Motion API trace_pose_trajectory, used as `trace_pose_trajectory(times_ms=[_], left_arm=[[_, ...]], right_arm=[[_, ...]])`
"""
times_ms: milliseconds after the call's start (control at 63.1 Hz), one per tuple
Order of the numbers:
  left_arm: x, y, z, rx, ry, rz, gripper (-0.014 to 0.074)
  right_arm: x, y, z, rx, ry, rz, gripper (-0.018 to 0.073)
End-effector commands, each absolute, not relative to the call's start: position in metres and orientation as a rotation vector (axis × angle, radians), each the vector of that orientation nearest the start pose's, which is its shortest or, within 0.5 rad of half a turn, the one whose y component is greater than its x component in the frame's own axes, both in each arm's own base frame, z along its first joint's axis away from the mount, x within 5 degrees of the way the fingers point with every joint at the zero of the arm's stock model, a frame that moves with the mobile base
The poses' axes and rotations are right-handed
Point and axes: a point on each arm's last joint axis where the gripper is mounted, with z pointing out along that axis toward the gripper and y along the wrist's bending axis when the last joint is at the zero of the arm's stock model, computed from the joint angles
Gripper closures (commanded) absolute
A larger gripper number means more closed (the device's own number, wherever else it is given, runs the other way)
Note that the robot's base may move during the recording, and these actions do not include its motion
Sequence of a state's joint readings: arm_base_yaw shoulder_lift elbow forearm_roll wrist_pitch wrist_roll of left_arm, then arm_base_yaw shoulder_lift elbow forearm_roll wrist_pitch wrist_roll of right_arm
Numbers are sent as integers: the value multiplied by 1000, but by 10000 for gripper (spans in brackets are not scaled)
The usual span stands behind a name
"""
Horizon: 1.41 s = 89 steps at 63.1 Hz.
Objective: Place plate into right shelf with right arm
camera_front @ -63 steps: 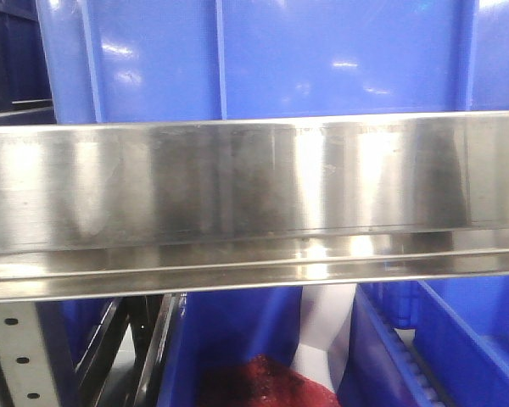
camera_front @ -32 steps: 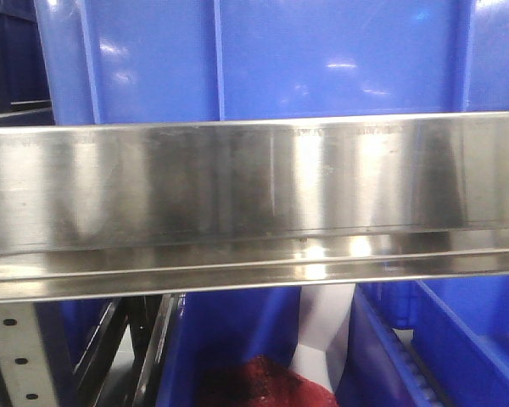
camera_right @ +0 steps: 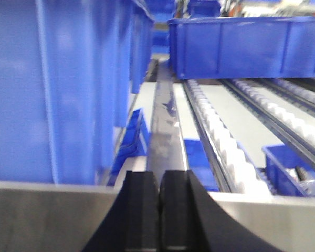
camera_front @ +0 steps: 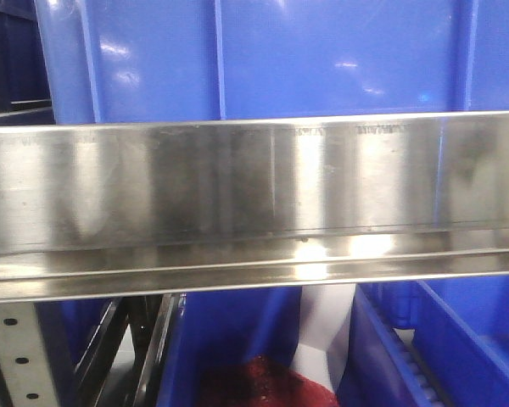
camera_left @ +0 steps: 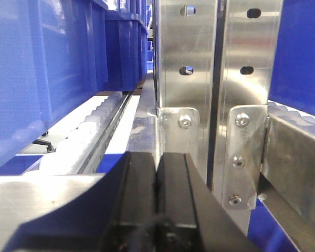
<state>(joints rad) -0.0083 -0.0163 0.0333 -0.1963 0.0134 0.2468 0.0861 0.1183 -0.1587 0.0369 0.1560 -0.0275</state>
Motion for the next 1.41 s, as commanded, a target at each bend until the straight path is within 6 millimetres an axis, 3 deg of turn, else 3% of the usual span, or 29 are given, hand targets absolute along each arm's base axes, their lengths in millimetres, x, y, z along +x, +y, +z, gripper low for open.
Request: trace_pose_trajectory(times_ms=[0,222,1396], left_arm=[[55,1,207,28,1425,41,643],[55,1,207,28,1425,41,643],[55,1,207,28,1425,41,643]], right_arm=[[56,4,245,-52,1433,65,505],[54,4,212,-48,1426,64,505],[54,4,212,-48,1425,64,505]])
